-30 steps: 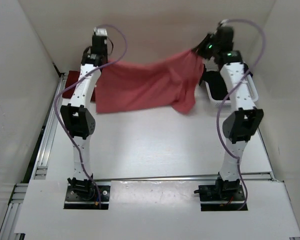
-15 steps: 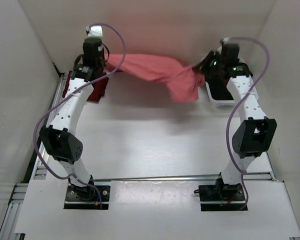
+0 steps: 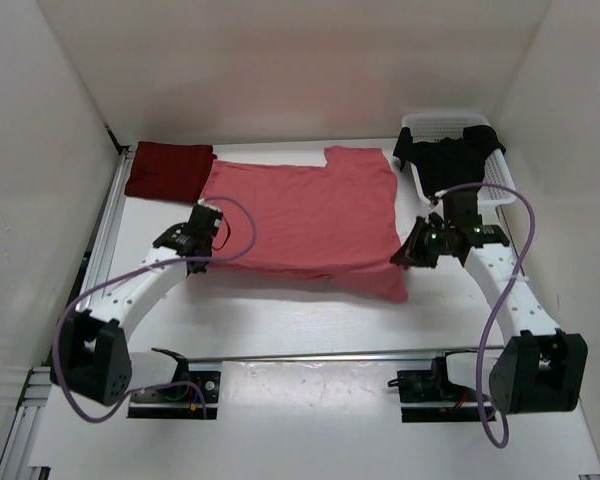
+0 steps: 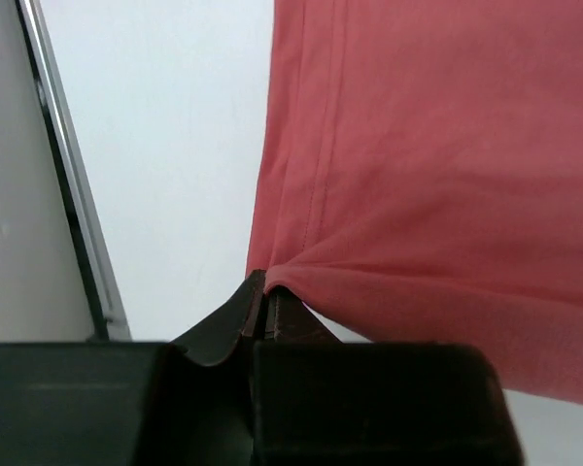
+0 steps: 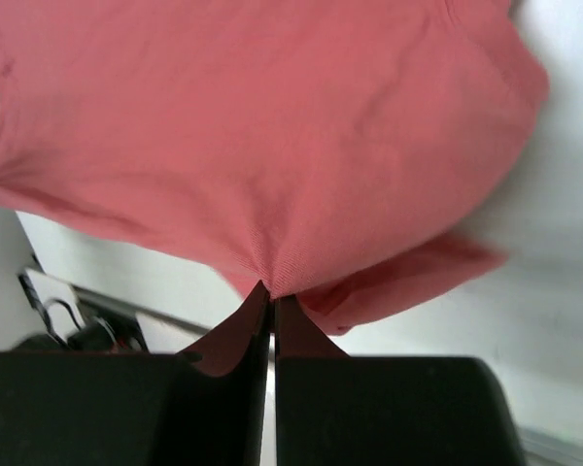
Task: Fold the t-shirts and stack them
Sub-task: Flatten out the tshirt
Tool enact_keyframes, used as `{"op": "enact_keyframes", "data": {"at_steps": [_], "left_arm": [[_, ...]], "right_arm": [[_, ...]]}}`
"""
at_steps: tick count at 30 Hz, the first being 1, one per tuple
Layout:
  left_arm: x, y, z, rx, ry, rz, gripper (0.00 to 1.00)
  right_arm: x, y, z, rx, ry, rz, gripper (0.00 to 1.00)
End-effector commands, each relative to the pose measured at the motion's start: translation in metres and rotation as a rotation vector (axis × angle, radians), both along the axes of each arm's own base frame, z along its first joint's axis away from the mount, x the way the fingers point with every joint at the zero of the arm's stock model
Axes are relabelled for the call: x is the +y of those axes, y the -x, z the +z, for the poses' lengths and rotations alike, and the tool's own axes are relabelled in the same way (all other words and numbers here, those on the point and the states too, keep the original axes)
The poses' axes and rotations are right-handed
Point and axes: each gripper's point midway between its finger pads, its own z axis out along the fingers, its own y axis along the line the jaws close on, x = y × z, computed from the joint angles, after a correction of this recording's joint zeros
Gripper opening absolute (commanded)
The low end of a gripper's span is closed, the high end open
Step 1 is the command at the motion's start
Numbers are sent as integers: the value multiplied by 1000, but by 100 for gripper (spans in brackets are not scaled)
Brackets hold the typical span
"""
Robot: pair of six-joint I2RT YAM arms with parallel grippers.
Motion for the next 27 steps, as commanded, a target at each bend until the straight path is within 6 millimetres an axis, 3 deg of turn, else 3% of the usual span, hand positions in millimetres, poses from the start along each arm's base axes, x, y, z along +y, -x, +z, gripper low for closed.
{"op": "enact_keyframes", "data": {"at_steps": [1,3,8,12,14,15,18,20,22,23,24,25,26,27], "left_arm": [[18,46,-13,117,-37,7,10],[20,61,-22,156,-33,0,10],[18,71,-28,189,-9,-15,10],[13,68,-37,217,0,-21,10],[7,60,-41,240,15,-30,10],[0,54,-42,240,38,-40,10],[-10,36,-41,260,52,-47,10],[-13,28,-41,264,51,-47,10],[-13,26,-39,267,50,-47,10],[-14,23,-39,267,50,-47,10],[-15,26,-40,279,55,-49,10],[-16,26,-40,282,63,-53,10],[-16,28,-38,282,63,-53,10],[-16,27,-36,270,67,-54,10]], "right_arm": [[-6,46,-32,143,30,58,0],[-8,47,-31,144,29,49,0],[-7,32,-25,136,25,41,0],[-6,25,-60,276,34,42,1],[-2,3,-69,296,21,38,25],[1,-7,-68,288,7,44,42],[6,-48,-56,208,-4,72,52],[-2,-71,-36,111,56,77,56],[-15,-70,-18,20,168,113,58],[-13,-65,-9,-20,203,140,58],[-17,-50,-14,-9,236,147,59],[-21,-38,-2,-61,260,135,61],[-24,-23,-7,-44,283,122,61],[-37,8,-36,52,332,101,61]]}}
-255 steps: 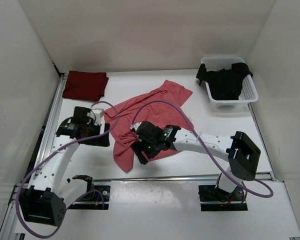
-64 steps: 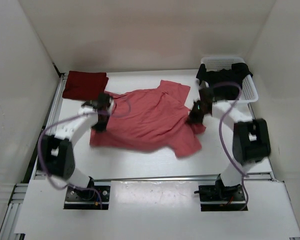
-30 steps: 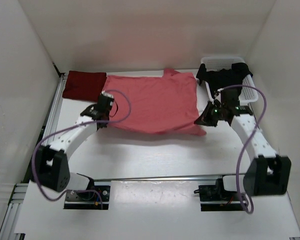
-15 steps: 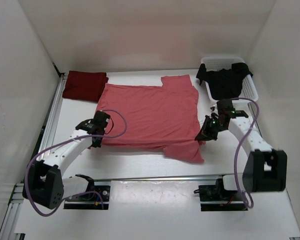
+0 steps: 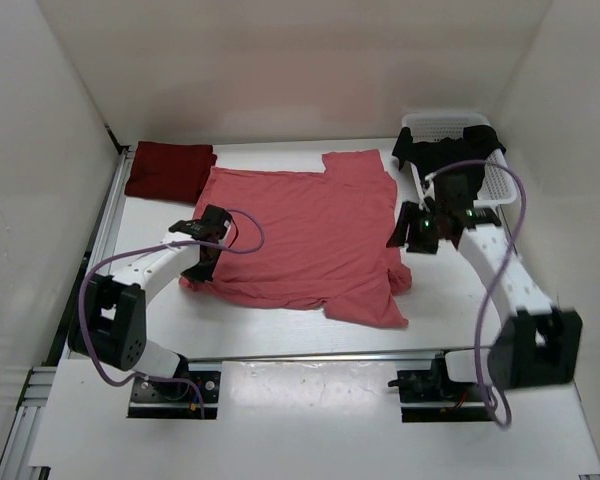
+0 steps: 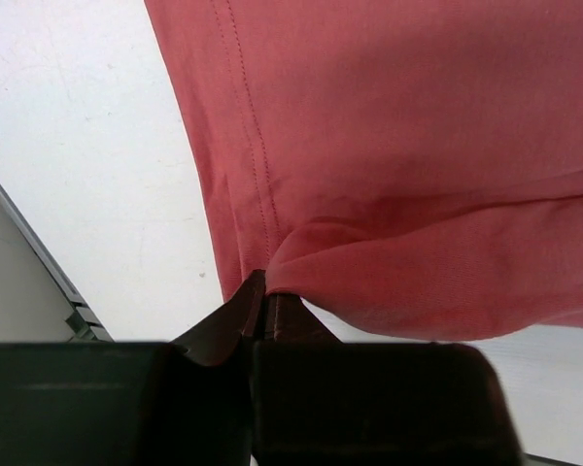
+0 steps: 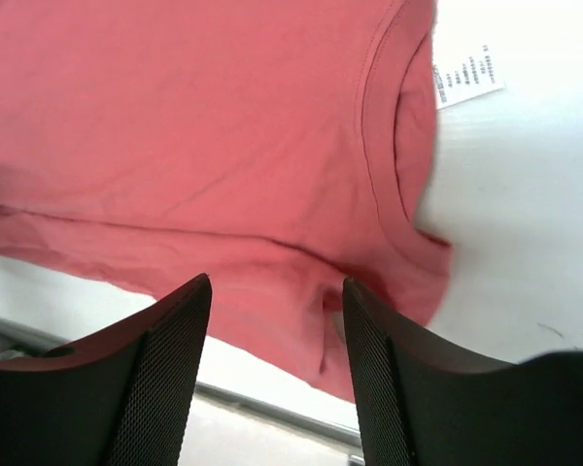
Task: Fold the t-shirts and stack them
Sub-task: Flatten out the tshirt
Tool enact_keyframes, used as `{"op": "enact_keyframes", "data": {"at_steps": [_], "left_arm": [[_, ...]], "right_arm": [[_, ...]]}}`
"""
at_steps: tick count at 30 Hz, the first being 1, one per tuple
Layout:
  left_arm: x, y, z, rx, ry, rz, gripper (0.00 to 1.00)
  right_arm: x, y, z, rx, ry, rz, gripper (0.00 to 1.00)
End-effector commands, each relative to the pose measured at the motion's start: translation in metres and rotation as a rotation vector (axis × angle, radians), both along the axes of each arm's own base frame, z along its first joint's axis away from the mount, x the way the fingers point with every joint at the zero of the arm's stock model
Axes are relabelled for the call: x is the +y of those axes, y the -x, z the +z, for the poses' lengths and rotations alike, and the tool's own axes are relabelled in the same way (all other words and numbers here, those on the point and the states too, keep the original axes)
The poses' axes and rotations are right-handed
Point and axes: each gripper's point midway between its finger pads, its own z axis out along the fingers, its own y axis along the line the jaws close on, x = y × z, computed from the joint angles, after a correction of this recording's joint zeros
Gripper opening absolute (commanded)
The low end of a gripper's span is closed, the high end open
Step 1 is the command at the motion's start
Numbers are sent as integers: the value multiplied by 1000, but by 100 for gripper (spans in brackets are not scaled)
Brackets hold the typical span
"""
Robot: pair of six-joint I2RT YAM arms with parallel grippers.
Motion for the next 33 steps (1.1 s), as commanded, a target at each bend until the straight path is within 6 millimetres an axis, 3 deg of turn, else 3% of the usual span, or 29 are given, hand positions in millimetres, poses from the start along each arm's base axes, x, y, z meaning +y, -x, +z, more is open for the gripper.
{"op": "enact_keyframes", "data": {"at_steps": [1,2,3,5,7,10,16,24,27,30,31,33], "left_arm": [[-6,-4,11,-31,48,-2,10],[-6,-4,13,-43,52,-3,10],[-6,-4,13,-43,52,-3,10],[-5,-2,13,-43,52,-3,10],[-5,-2,13,-43,52,-3,10],[-6,-4,16,-51,55,-3,10],[-8,-8,21,-63,59,-3,10],[-4,-2,24,-82,57,-1,10],[1,2,22,-77,45,11,10],[4,1,24,-87,48,20,10],[5,1,25,-90,40,22,10],[8,1,27,-99,42,33,10]], "right_arm": [[-25,71,-25,61,143,-25,61],[-27,89,-36,101,140,-42,61],[-30,121,-66,187,155,-49,61],[-23,144,-74,194,133,-72,62],[-13,145,-69,120,182,-14,64],[-18,132,-62,112,283,-42,64],[-25,144,-95,271,417,0,64],[-9,121,-119,224,354,53,61],[0,119,-122,225,317,90,50],[8,134,-128,276,262,134,30],[11,137,-126,280,239,130,18],[16,149,-124,301,187,131,8]]}}
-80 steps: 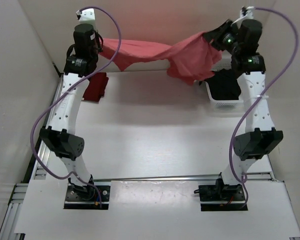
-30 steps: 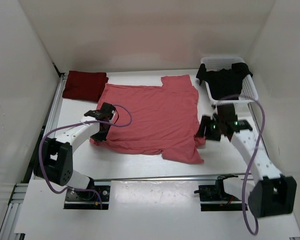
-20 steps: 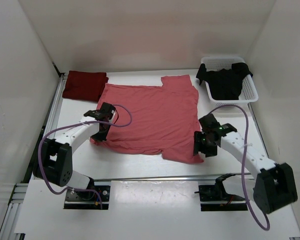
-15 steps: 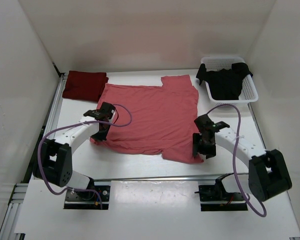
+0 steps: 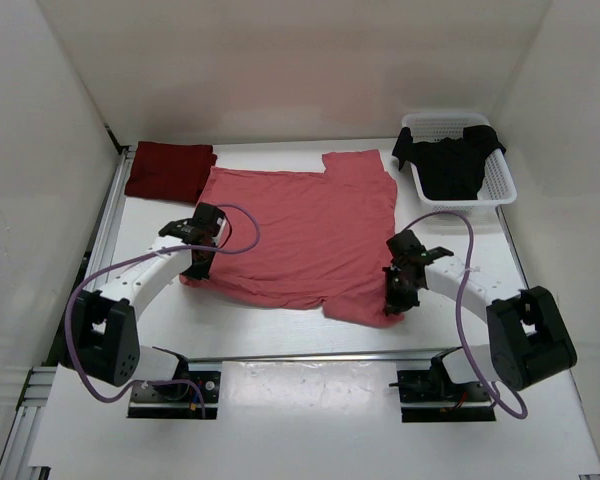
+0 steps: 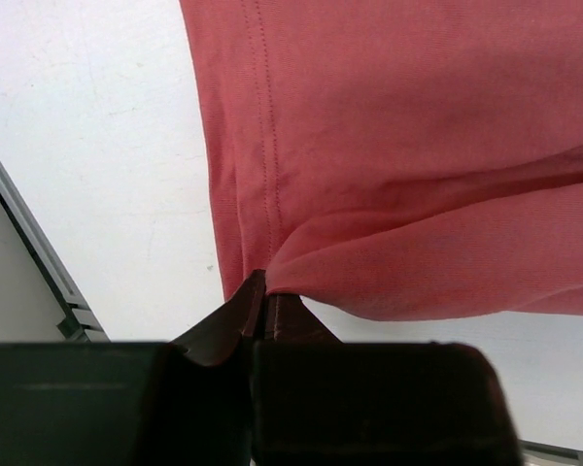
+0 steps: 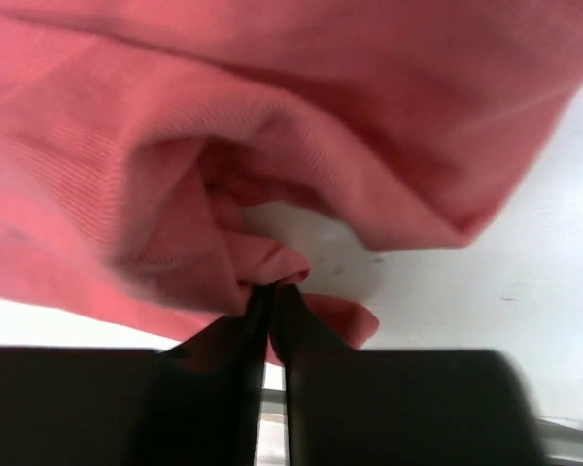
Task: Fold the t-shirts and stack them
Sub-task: Flatten out the tshirt
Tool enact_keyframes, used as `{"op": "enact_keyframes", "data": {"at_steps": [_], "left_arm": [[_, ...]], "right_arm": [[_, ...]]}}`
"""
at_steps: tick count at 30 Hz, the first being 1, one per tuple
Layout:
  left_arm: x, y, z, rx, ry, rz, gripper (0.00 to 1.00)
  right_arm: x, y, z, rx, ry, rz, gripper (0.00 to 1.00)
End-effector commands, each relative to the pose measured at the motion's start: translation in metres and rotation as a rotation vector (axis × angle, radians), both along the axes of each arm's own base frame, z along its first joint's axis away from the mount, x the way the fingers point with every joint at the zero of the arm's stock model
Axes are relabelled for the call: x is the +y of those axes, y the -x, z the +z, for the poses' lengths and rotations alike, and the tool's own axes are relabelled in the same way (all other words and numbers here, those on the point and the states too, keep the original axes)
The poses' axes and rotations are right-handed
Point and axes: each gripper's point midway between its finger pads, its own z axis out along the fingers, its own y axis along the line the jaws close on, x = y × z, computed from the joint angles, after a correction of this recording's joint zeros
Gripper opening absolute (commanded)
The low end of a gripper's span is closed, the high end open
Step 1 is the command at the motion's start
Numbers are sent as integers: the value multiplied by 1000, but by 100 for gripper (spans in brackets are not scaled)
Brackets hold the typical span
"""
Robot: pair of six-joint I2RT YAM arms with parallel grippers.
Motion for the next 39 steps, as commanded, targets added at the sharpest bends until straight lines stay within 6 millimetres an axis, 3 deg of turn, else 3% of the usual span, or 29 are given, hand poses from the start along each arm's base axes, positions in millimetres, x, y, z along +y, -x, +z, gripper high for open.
{"op": "enact_keyframes", "data": {"at_steps": [1,5,7,10,11,15,16,18,19,20,25,30,39], "left_arm": [[6,0,9,-41,-2,19,10],[12,11,6,-31,-6,28,10],[15,16,8,-34,-16,31,10],[19,21,7,-38,-24,34,10],[21,21,7,-38,-24,43,10],[20,19,8,-40,-23,43,10],[17,15,9,-42,-12,40,10],[16,12,11,-47,-10,40,10],[16,12,10,-38,-13,40,10],[15,7,11,-47,-10,40,10],[13,8,8,-35,-3,37,10],[14,17,5,-32,6,34,10],[18,33,3,-52,14,33,10]], "right_arm": [[14,17,3,43,-110,-10,4],[25,34,24,48,-217,-48,0],[37,39,56,53,-303,-94,0],[53,60,90,103,-455,-157,0],[54,66,93,116,-479,-170,0],[56,90,76,210,-550,-220,0],[56,94,63,241,-572,-233,0],[62,95,56,291,-633,-246,0],[60,89,51,284,-638,-280,0],[52,67,49,228,-619,-298,0],[39,41,48,175,-588,-322,0],[31,39,38,247,-548,-326,0],[28,26,43,230,-513,-325,0]]}}
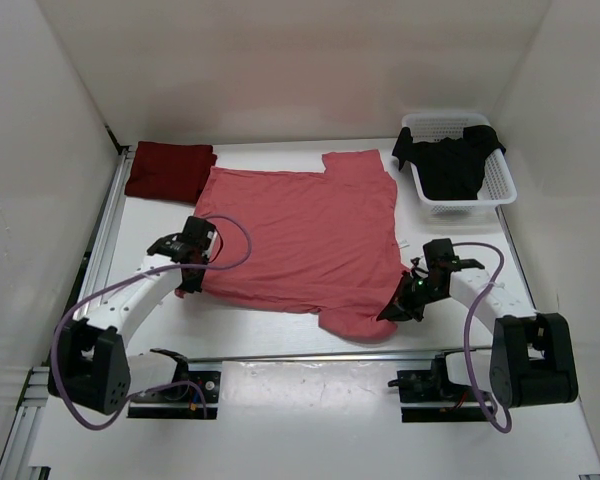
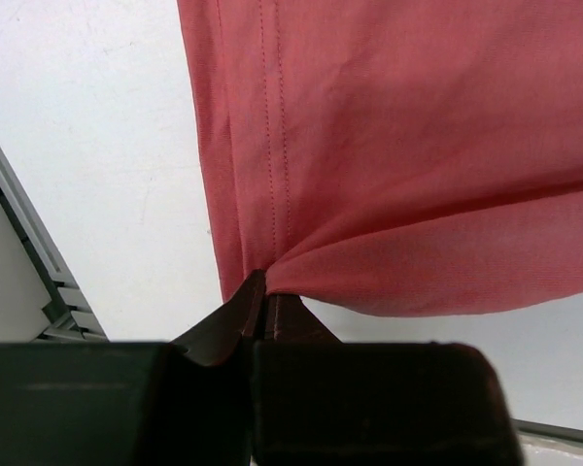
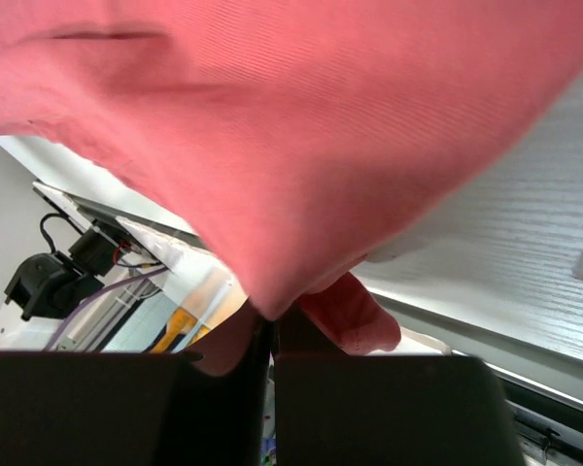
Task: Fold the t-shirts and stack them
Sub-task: Flatten out the tshirt
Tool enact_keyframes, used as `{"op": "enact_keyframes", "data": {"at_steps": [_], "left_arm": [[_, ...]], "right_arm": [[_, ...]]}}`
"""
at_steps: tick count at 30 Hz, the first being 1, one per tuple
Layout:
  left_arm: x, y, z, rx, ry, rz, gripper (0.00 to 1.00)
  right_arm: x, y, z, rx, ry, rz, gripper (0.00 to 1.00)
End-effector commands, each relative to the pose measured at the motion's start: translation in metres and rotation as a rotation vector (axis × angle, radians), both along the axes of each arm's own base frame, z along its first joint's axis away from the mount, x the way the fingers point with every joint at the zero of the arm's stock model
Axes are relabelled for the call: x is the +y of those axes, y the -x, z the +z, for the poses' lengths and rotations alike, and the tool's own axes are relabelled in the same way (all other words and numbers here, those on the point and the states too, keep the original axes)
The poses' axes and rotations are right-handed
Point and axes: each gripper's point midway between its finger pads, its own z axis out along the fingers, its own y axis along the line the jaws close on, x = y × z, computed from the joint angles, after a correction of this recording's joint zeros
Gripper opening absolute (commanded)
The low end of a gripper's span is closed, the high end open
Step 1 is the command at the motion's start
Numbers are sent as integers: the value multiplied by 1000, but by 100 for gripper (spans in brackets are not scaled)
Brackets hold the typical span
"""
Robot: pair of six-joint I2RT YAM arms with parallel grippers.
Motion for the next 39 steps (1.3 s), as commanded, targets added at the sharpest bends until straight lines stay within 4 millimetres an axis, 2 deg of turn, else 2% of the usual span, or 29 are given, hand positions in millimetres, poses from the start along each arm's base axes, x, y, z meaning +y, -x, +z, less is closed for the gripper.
{"op": "enact_keyframes", "data": {"at_steps": [1,6,11,16,20,30,34,39], "left_arm": [[6,7,5,-43,10,18,10],[7,17,4,-66,29,14,10],[12,33,-8,-54,34,20,10],[11,42,-20,-20,44,14,10],[14,51,-32,11,35,15,10],[12,52,-35,15,43,12,10],[11,46,-29,-4,49,11,10],[9,46,-33,15,54,9,10]], "right_arm": [[-1,-8,10,-38,4,12,0],[-4,-2,11,-40,23,9,0],[-8,16,2,-15,37,7,0],[-7,23,5,20,22,11,0],[-10,21,10,15,47,19,0],[-10,16,8,43,53,36,0],[-10,14,8,34,52,36,0],[-10,19,1,45,53,36,0]]}}
